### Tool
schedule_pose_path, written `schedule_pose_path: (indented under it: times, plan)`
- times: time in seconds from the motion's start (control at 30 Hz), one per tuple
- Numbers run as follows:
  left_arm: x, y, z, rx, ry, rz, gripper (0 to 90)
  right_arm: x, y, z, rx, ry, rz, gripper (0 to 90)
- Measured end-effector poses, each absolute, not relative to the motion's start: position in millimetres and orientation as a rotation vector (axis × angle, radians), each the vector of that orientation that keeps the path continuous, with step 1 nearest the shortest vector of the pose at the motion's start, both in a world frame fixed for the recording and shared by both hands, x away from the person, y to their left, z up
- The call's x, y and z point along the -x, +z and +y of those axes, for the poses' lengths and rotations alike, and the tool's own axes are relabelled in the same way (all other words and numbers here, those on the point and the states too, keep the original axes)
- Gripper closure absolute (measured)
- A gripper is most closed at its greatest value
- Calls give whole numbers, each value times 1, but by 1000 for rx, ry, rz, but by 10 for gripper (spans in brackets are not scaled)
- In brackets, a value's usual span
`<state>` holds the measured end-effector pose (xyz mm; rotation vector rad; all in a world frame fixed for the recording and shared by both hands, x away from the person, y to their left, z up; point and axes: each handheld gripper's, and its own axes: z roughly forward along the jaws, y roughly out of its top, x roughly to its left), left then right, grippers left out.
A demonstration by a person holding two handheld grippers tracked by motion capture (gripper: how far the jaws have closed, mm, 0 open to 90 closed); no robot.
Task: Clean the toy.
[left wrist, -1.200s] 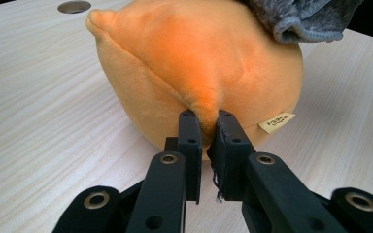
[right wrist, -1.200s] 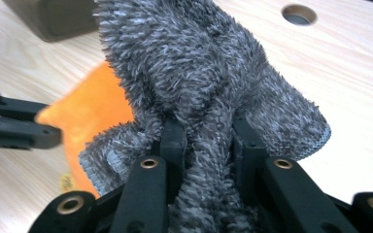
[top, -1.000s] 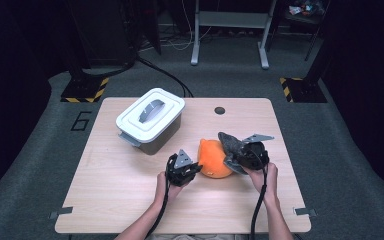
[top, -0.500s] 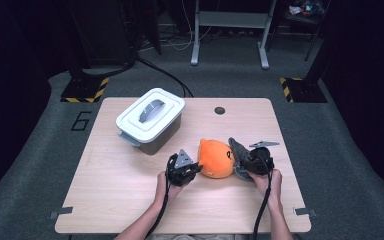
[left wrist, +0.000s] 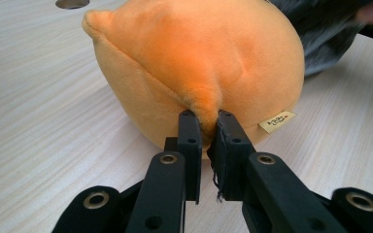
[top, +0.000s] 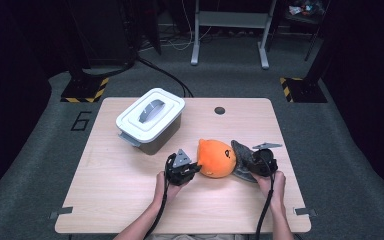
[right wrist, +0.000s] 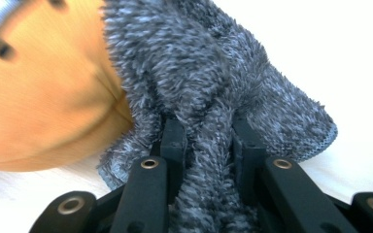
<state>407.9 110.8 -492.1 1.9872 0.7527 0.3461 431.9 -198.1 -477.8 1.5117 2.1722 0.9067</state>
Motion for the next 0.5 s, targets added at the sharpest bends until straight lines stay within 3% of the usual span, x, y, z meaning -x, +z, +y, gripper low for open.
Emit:
schedule_pose_path:
  times: [0.3,0.5]
  plan:
    - [-408,-493,111,-1986,352,744,821,-410,-421,-189,-1350,1098,2111,716]
    - [-408,-493,111,-1986,359,735,812,-419,-420,-151,-1247,1051,2247,716]
